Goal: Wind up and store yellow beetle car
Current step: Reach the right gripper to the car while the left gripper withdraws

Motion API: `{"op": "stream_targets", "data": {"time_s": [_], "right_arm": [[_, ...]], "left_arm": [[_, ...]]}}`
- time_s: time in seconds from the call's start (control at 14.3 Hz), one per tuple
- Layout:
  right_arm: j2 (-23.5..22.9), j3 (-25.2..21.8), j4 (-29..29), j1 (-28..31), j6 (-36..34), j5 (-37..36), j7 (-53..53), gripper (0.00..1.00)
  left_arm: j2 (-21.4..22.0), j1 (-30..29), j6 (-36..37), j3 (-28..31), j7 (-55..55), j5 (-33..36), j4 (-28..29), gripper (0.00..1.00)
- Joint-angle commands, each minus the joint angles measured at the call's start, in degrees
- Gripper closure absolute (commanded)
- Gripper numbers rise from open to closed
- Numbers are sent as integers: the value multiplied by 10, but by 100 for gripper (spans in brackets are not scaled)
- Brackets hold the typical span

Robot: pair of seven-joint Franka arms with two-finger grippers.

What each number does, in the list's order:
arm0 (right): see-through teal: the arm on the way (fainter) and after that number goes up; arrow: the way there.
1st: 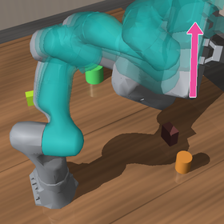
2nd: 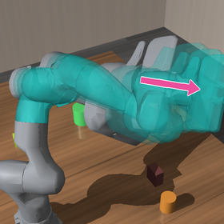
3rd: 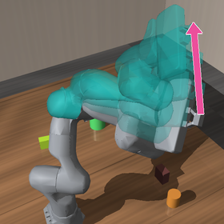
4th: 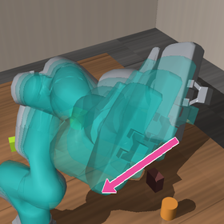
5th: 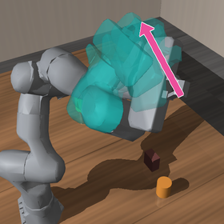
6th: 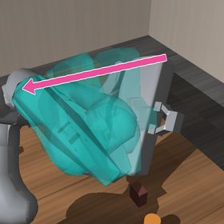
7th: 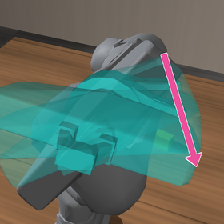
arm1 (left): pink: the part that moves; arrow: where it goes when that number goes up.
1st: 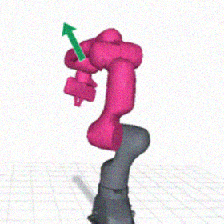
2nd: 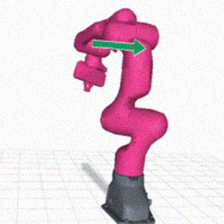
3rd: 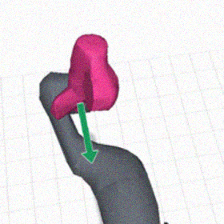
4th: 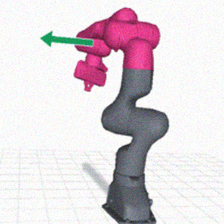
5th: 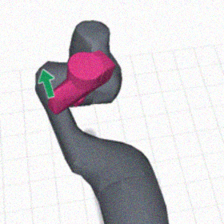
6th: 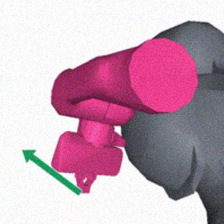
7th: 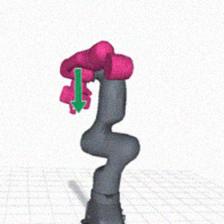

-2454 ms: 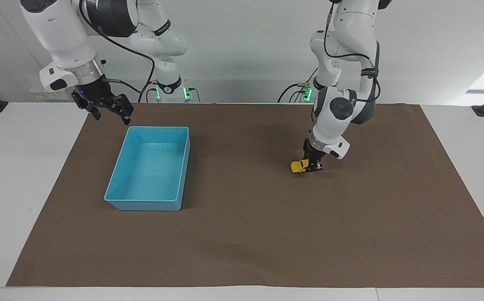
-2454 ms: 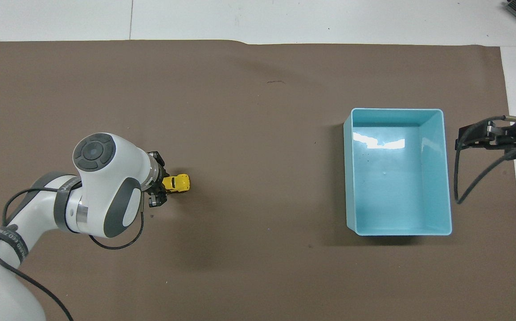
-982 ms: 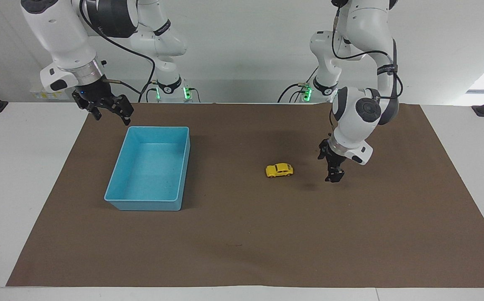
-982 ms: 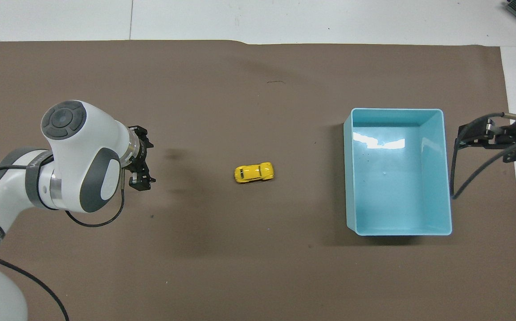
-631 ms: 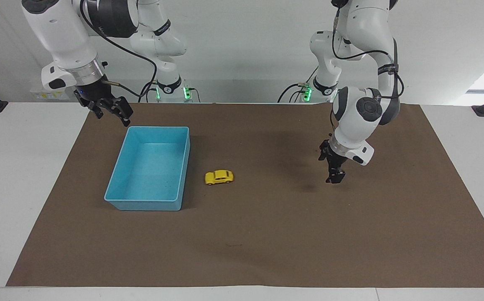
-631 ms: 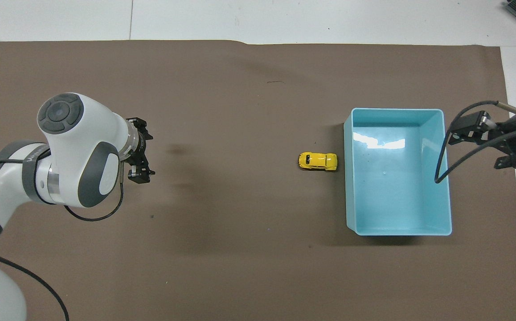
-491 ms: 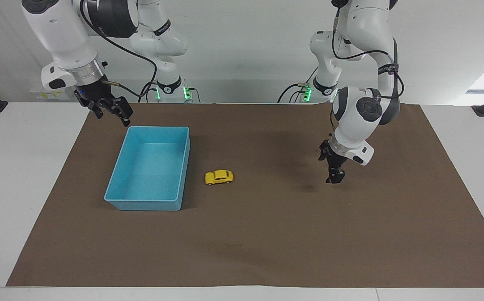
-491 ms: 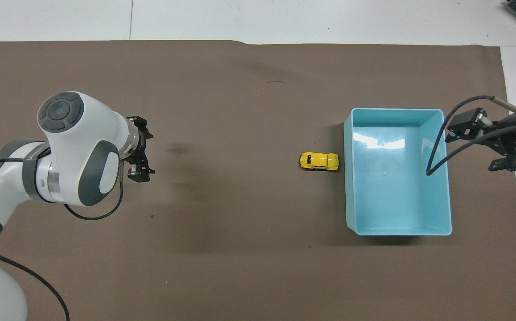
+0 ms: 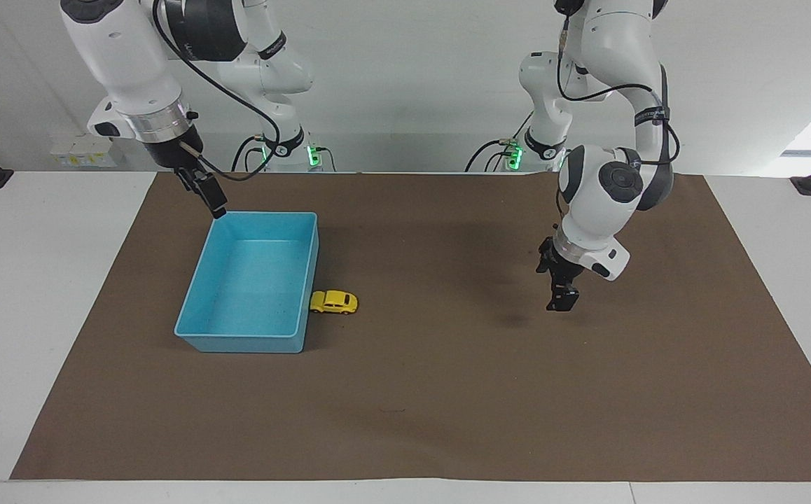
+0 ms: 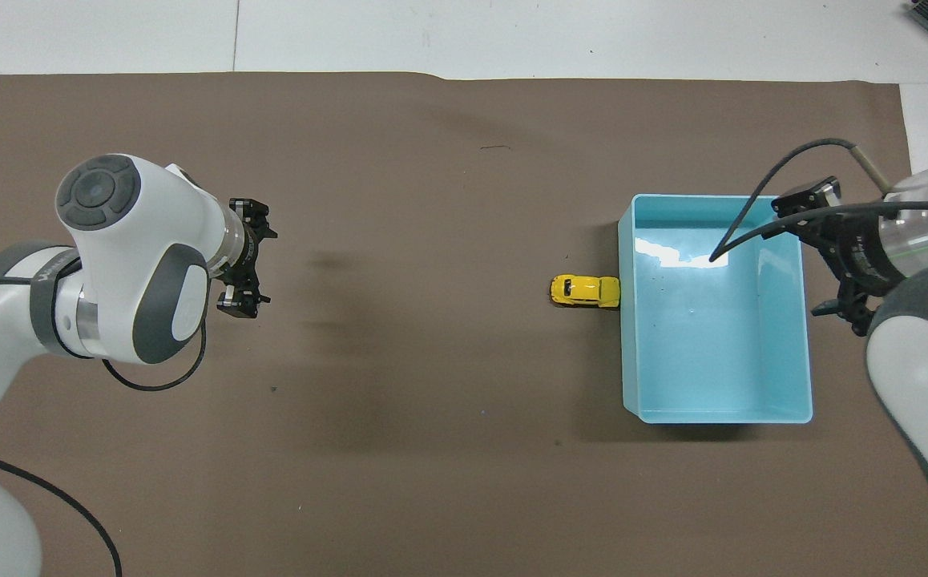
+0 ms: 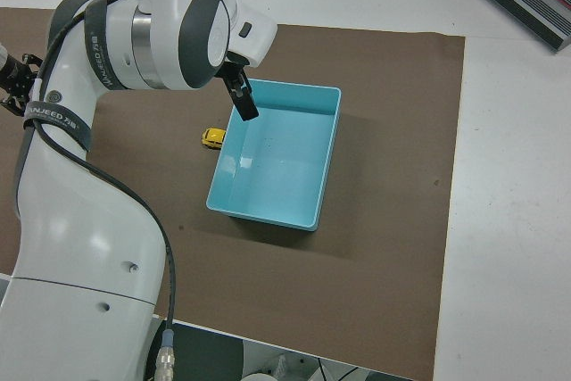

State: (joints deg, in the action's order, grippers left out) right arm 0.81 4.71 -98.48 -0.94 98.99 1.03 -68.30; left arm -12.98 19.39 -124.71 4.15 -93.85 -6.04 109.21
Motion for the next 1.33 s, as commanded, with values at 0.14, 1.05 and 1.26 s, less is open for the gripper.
{"op": "stream_targets", "data": {"time_s": [0.14,1.05,1.26], "right_arm": [[-26,6,-34,-26,66,6,-151,0],[-144,4,-60,-116,220,-45,-483,0],[-170,4,-60,-133,235,-88,-531,0]], "left_arm": [[25,-37,39,-4,68,6,-45,0],[109,-103,84,-4,430,8,-68,0],[112,-106,124,-3,539,8,-74,0]]}}
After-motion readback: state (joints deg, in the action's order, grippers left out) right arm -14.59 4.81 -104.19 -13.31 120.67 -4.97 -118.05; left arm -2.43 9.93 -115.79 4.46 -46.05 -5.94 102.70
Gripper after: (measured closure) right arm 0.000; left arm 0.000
